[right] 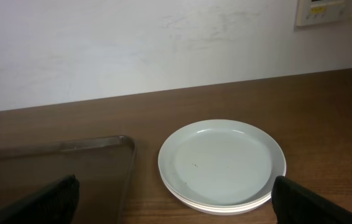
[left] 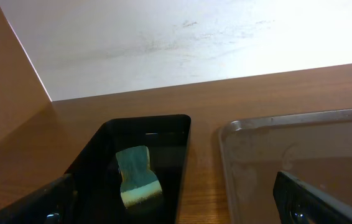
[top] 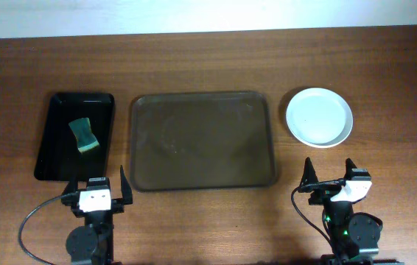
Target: Clean dirty plates on tray and stack at the side
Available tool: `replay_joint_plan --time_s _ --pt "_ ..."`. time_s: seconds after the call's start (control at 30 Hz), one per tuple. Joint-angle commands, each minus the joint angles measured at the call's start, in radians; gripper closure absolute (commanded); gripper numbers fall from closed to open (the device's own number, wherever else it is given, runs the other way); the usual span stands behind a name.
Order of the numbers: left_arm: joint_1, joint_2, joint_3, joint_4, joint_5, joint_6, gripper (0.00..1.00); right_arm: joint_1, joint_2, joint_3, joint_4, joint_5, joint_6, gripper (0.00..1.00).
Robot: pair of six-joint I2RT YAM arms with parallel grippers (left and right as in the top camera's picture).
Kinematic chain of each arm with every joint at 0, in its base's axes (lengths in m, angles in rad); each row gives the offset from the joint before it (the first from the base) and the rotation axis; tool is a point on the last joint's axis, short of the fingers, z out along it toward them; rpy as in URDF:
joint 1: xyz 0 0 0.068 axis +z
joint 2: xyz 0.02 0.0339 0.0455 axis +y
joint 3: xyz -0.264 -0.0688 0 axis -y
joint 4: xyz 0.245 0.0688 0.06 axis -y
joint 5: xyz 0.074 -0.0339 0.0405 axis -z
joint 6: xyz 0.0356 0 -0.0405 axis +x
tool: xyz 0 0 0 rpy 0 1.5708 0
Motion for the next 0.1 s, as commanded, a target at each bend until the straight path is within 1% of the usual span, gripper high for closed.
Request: replay_joint_plan --time_s 0.0,0.07 --pt "-0.004 -0.009 -0.008 0.000 0.018 0.016 0.01 -0.007 -0.007 -0.005 -0.005 -0.002 0.000 0.02" --pt "-0.004 -0.009 -0.008 0.000 0.018 0.016 0.01 -0.007 -0.007 -0.005 -0.005 -0.002 0.000 0.02"
